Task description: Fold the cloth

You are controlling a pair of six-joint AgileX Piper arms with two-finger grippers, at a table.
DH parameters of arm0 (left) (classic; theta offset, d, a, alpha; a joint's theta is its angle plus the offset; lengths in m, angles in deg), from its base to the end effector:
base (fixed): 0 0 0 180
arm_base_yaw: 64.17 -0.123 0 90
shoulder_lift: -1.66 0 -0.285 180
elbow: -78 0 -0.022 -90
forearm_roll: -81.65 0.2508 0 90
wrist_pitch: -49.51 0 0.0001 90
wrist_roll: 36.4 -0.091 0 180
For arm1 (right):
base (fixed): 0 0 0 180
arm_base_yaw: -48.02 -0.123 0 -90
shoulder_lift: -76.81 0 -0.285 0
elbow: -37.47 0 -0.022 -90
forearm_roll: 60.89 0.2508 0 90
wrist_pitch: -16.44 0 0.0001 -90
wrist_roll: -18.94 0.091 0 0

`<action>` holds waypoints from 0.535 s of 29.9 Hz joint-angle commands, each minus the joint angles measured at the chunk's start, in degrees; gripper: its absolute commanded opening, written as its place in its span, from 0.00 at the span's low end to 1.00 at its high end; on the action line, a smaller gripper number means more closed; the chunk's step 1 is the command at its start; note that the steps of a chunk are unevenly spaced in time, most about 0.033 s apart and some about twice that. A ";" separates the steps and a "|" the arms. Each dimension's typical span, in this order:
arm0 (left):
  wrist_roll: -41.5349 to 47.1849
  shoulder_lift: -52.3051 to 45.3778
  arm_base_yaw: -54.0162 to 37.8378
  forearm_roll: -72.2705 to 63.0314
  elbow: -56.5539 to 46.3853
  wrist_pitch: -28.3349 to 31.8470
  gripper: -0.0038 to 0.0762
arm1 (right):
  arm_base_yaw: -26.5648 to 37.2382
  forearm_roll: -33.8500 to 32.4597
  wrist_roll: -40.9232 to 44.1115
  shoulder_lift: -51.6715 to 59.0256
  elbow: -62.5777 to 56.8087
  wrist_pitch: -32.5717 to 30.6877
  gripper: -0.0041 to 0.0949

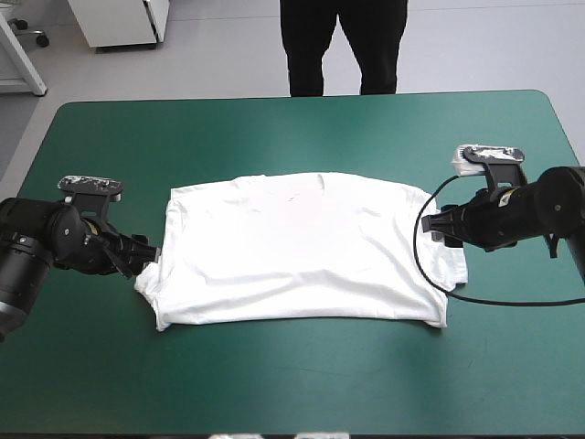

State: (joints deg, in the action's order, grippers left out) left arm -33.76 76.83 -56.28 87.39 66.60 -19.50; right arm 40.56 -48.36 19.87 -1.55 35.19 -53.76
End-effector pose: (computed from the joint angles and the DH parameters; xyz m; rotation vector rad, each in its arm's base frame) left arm 0.2127 -0.0209 0.3530 0.1452 2.7033 0.0829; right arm 0.2259 0.0483 0.3871 -0.1227 2.6280 0.3464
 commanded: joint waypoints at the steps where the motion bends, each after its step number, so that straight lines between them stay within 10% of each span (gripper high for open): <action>1: 2.15 0.99 -0.04 1.90 1.31 1.06 0.75 | 0.02 0.22 0.08 1.62 2.43 0.62 0.60; 16: 1.66 11.66 -8.65 -6.19 -0.51 7.03 0.75 | 0.02 -3.32 0.08 1.62 2.43 -0.32 0.60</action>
State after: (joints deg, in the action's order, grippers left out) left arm -31.68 89.22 -64.48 82.49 65.51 -14.64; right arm 40.56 -51.47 20.05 -1.49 35.62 -54.98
